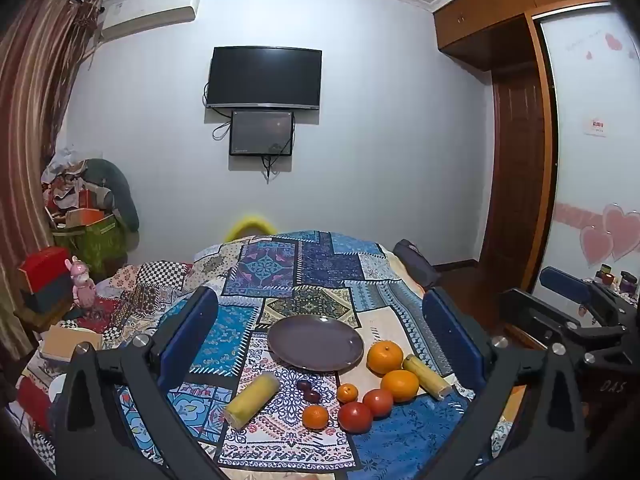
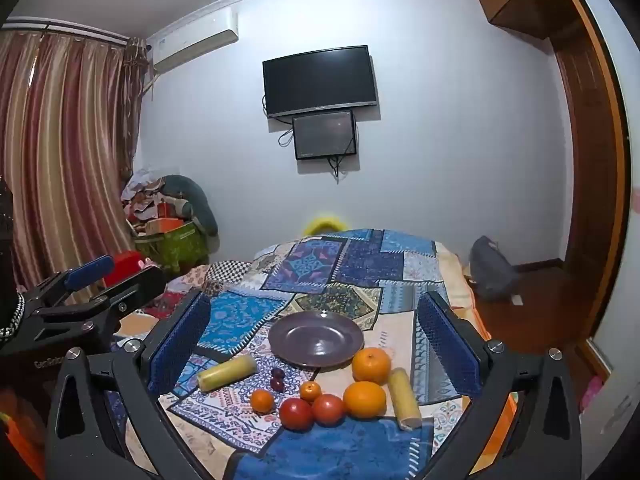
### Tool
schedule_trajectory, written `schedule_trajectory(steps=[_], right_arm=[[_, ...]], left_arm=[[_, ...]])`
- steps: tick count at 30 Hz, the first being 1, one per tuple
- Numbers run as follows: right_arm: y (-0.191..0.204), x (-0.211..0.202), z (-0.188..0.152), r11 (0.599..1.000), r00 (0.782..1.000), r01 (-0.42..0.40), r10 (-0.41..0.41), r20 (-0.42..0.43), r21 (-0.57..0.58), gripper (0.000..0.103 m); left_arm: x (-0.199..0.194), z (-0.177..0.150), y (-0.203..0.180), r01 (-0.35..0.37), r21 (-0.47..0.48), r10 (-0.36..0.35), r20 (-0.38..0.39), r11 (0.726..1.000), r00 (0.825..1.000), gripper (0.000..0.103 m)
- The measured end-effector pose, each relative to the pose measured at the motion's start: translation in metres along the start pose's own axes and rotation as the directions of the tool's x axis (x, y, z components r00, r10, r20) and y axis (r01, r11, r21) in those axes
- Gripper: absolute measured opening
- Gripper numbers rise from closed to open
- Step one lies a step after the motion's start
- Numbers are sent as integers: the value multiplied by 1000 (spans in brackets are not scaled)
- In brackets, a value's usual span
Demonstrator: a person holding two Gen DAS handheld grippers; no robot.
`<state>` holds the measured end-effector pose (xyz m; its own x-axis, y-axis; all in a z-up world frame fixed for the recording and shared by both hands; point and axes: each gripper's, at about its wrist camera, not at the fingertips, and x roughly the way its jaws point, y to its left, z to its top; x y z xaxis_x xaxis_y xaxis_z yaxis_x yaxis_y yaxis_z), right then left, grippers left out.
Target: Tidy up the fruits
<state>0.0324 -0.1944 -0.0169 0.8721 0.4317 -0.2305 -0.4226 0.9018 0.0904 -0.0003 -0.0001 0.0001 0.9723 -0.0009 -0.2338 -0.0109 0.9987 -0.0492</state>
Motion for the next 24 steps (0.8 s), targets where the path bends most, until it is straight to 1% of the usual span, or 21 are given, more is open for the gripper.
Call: schedule_trajectory(steps=[8, 9, 14, 16, 24], right_arm=[[3, -1, 0, 1000, 1000, -3, 3, 7, -6, 103], [3, -2, 1, 1000, 1000, -4, 4, 10, -2, 103], [8, -3, 4, 1000, 1000, -6, 6, 19, -4, 103], [4, -8, 4, 1000, 1000, -7, 7, 29, -3, 103], [4, -10, 4, 1000, 999, -6, 6, 40, 0, 103]], left_arm=[[3, 2, -1, 16, 9, -16, 4, 1000, 1000, 103], [-5, 4, -1, 3, 12, -4, 18, 1000, 1000, 103], [-6, 2, 0, -2, 9, 2, 28, 1000, 1000, 103], [-6, 3, 0, 1, 10, -1, 27, 1000, 1000, 103], [-8, 2, -1, -3, 14, 3, 37, 1000, 999, 103]])
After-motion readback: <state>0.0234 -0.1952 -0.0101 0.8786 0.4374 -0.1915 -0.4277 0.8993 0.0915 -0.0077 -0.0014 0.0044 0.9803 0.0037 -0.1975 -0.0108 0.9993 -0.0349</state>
